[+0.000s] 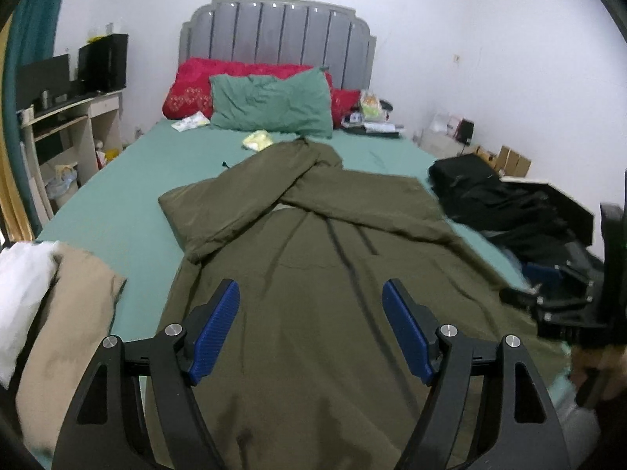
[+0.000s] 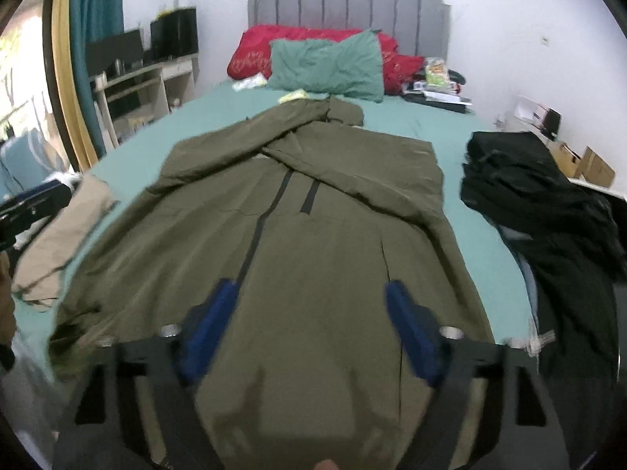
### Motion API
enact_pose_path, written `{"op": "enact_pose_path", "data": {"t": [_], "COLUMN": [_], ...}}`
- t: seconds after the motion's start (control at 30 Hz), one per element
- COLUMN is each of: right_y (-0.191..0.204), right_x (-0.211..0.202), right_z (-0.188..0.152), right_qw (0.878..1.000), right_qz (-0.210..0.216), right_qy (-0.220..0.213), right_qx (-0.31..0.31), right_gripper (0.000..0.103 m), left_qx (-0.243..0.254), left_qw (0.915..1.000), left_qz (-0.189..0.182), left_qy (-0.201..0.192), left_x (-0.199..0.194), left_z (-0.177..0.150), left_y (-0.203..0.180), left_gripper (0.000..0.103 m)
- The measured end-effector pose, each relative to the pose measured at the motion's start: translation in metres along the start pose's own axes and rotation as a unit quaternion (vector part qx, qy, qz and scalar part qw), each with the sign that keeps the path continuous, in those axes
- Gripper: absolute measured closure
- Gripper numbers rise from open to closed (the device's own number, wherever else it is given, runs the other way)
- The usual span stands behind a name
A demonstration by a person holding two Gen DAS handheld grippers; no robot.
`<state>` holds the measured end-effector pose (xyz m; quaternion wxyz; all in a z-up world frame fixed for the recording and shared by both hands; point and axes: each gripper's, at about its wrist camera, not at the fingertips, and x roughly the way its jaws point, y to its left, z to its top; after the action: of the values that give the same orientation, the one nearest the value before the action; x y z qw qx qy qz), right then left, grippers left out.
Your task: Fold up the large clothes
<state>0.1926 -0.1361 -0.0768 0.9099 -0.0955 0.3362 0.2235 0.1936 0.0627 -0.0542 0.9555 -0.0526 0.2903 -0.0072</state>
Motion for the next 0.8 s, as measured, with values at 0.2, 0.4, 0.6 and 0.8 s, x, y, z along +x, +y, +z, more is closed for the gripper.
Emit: {"op": "enact_pose_path", "data": {"t": [0.2, 0.4, 0.6, 0.8], "right_y": [-0.006, 0.023, 0.041, 0.065], "right_x": [0.111, 0.201, 0.301, 0.364], "right_z": [0.057, 0.106, 0.152, 0.179], "right_qw": [0.998, 0.994, 0.993, 0.991], "right_qz": [0.020, 0.023, 0.015, 0.045], "right_qy": [0.035, 0.041, 0.061, 0.074], "right_qx": [-0.038, -0.095, -0.096, -0.104], "right_gripper": [0.044, 0.044, 0.044, 0.059], "left_qx": [-0.020, -0.084, -0.129, -0.151], "left_qw": [0.9996, 0.9936, 0.9866, 0.9836], "left_qz": [0.014, 0.063, 0.086, 0.082], "left_qy": [0.015, 0.042, 0.052, 0.055], "left_x": [0.081, 0.125, 0.131, 0.136], "left_z": [0.018, 0.021, 0.020, 0.023], "left_y": [0.051, 0.120, 0.163, 0.185], "left_gripper": [0.024, 0.025, 0.025, 0.025]}}
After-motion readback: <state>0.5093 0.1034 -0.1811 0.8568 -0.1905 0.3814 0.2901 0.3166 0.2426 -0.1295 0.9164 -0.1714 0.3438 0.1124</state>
